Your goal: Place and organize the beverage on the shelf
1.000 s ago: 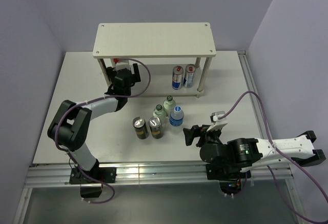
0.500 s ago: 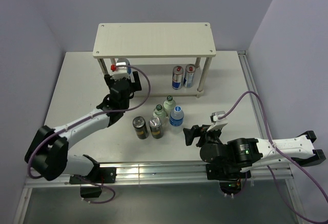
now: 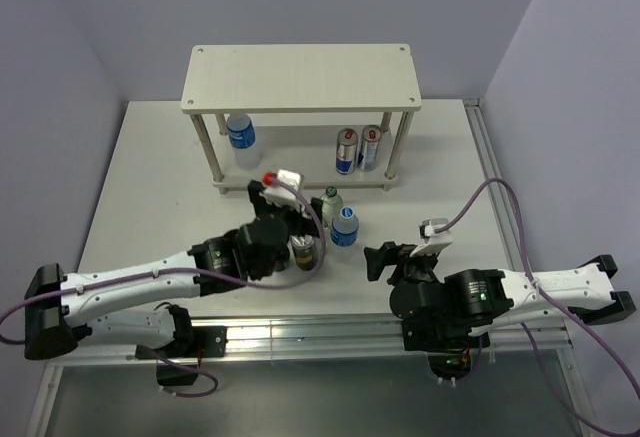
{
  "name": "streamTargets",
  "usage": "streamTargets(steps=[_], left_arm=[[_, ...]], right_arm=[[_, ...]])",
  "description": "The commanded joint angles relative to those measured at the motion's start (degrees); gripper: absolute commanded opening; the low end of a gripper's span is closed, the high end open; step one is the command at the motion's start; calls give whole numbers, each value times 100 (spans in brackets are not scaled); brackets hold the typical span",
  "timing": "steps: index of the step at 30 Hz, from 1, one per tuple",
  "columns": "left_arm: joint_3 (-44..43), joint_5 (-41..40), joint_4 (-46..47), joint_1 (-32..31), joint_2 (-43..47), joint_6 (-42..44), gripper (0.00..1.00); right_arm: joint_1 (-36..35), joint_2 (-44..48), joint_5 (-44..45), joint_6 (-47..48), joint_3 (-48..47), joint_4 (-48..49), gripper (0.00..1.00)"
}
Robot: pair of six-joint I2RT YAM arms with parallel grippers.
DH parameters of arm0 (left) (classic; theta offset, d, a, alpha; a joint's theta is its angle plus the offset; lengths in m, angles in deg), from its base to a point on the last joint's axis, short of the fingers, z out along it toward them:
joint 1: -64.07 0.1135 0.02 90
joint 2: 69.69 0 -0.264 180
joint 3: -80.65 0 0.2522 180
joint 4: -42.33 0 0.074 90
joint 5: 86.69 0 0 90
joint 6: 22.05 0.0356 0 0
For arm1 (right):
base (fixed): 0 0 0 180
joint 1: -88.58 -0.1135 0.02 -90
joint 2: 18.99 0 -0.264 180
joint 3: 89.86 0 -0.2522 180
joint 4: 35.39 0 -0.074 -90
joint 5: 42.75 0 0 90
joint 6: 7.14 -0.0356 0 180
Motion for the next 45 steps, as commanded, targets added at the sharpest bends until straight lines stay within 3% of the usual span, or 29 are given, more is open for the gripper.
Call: streamTargets(steps=[1, 4, 12, 18, 36, 38, 39, 40, 42, 45], left_arm=[[-251, -488, -690, -965, -124, -294, 99], [-24, -296, -490, -1617, -169, -593, 99], [259, 206, 610, -1803, -1038, -848, 99], [-84, 22, 1065, -1759, -2066, -681, 99], [-462, 241, 1858, -898, -3306, -664, 97], [-523, 259, 1901, -854, -3359, -655, 90], [-533, 259, 1911, -845, -3412, -655, 77], [-567, 242, 1928, -836, -3438, -655, 71], [-629, 224, 1885, -827, -3509, -637, 36], [-770, 162, 1657, -836, -3465, -708, 0]], right_arm=[[-39, 168, 576, -1171, -242, -893, 100], [-39, 257, 594, -1173, -190, -833, 100], [-39, 64, 594, -1392, -295, -1061, 100], [-39, -16, 603, -1550, -339, -1202, 100], [-39, 160, 542, -1251, -251, -956, 100], [-39, 160, 541, -1243, -242, -947, 100], [-39, 169, 541, -1243, -242, -938, 100], [-39, 169, 541, -1225, -242, -930, 100], [-39, 169, 550, -1225, -242, -921, 100], [-39, 160, 541, -1225, -242, -921, 100]])
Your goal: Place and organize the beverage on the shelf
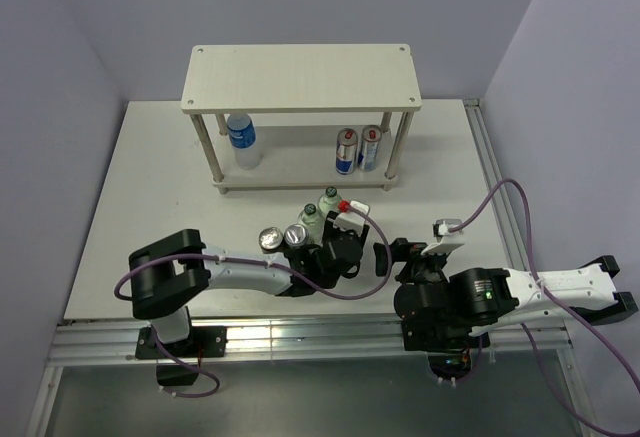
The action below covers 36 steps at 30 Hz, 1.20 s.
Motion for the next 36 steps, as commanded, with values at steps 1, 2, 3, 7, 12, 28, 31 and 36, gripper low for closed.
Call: streamTargets(steps=[1, 2, 3, 7, 12, 28, 31, 36], left_arm=[[-298, -26, 60, -55, 84, 46, 0], [-315, 18, 34, -99, 224, 99, 0], [-368, 44, -140, -135, 313, 143, 0], [-1042, -61, -1148, -459, 770, 214, 0], [-1633, -244, -2004, -627, 1762, 328, 0], [-1240, -642, -1312, 723, 3811, 1998, 0], [-940, -466, -1066, 1261, 3873, 1972, 0], [-475, -105, -538, 1841, 3812, 1972, 0]], right_arm=[[-39, 23, 196, -62, -133, 152, 100], [-39, 23, 205, -71, -133, 152, 100], [-30, 14, 205, -71, -133, 161, 100], [-39, 14, 214, -53, -124, 179, 100], [-39, -48, 231, -115, -159, 126, 100], [-39, -100, 222, -62, -151, 161, 100], [-30, -109, 222, -53, -159, 161, 100], [-39, -109, 222, -71, -159, 152, 100]])
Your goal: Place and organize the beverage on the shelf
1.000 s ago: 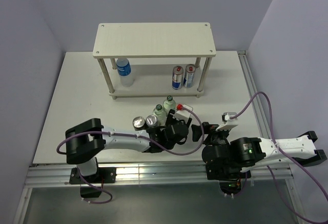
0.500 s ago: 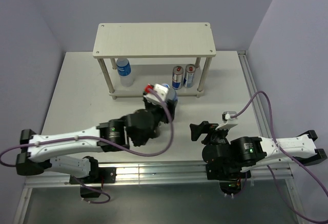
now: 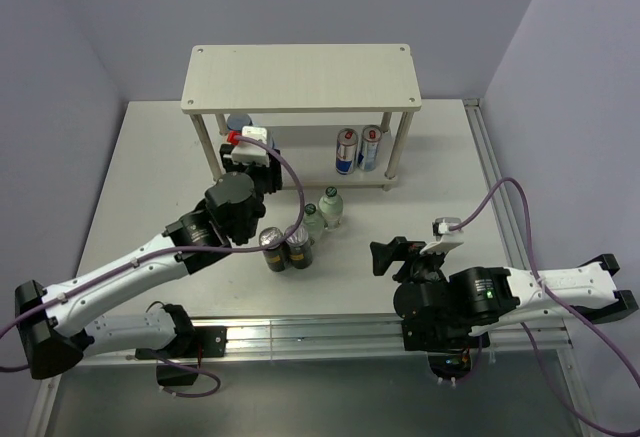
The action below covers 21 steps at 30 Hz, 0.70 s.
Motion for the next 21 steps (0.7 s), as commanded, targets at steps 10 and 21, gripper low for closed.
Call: streamTargets(steps=[10, 21], left_arm=[[626, 703, 2212, 965, -718, -238, 0], [1022, 1160, 3232, 1510, -1448, -607, 0]], right_arm=[[7, -17, 216, -12, -8, 39, 100], [7, -17, 198, 146, 18, 179, 100]])
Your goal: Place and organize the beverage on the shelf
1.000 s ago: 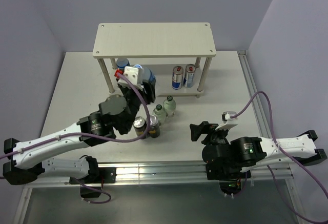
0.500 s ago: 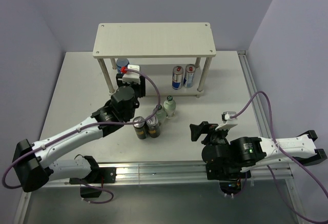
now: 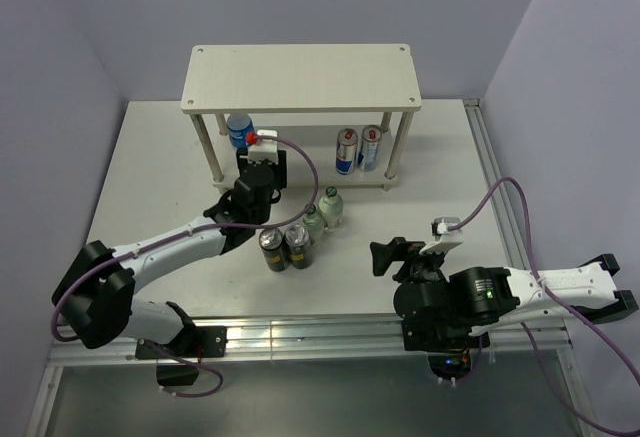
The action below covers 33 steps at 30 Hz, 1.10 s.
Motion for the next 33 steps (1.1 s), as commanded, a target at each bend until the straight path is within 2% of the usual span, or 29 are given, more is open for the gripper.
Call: streamTargets(steps=[1, 9, 24, 27, 28, 30, 31, 33], left_arm=[[-164, 194, 1490, 173, 5, -262, 0], [-243, 230, 1807, 384, -575, -376, 0], [-788, 177, 1702, 709, -1367, -420, 1], [-920, 195, 1535, 770, -1490, -517, 7], [-938, 195, 1491, 771, -1534, -534, 19], [-973, 256, 1420, 780, -1551, -570, 31], [-964, 282, 1394, 779, -1552, -587, 45], [-964, 326, 1307, 779, -1552, -613, 56]], right_arm=[[7, -26, 192, 55, 18, 153, 100], [7, -131, 183, 99, -8, 162, 100], [7, -211, 183, -7, -44, 83, 100], [7, -184, 174, 37, -35, 127, 100], [7, -193, 174, 37, -26, 127, 100], [7, -202, 165, 29, -44, 110, 100], [7, -202, 165, 20, -44, 101, 100], [7, -219, 165, 2, -44, 101, 100]])
